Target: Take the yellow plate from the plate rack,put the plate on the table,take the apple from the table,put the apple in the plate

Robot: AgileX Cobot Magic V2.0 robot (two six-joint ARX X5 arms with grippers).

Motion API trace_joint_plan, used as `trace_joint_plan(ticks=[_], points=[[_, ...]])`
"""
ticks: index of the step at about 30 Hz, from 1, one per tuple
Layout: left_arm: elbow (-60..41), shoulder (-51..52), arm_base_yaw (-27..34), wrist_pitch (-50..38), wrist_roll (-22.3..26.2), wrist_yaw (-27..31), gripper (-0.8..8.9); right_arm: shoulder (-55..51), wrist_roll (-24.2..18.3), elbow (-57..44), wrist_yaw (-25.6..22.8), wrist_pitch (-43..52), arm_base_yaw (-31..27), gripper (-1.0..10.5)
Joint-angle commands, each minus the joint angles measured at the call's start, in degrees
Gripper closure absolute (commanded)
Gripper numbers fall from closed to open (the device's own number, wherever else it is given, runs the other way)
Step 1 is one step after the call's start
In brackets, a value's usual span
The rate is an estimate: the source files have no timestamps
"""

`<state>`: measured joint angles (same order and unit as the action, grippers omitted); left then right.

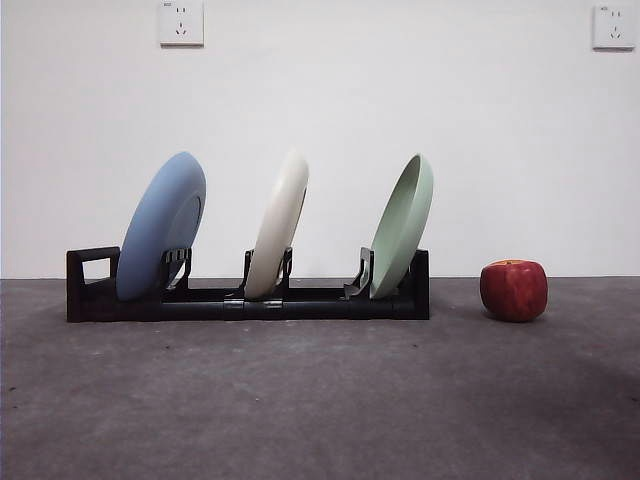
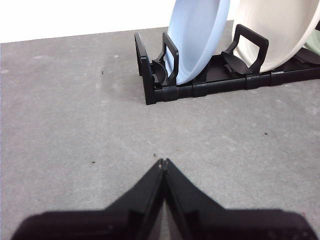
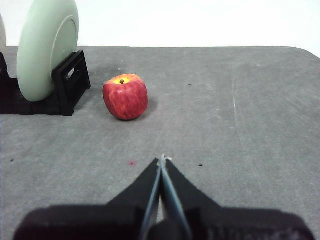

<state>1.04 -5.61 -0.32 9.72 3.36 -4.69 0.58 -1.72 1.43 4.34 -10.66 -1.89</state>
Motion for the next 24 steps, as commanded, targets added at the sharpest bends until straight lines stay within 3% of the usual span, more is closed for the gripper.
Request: trace_joint_plan(ticks=[1, 7, 16, 24], points=[[-0.6, 0.0, 0.1, -0.4, -0.4, -0.2, 8.17, 0.0, 0.7, -0.5, 0.4, 0.3, 0.0, 9.5], [-0.6, 0.0, 0.1, -0.4, -0.4, -0.2, 8.17, 0.0, 1.2, -0.5, 0.9, 0.3, 0.0, 9.5], [1.2, -0.2, 0.1, -1.6, -3.8, -0.2, 8.18, 0.0, 16.2, 1.4, 0.9, -0.9, 0.0, 9.5], [8.5, -4.1, 0.1, -1.6, -8.0, -0.3, 8.18, 0.5, 23.0, 8.8, 2.4, -1.9, 0.0, 9.5]])
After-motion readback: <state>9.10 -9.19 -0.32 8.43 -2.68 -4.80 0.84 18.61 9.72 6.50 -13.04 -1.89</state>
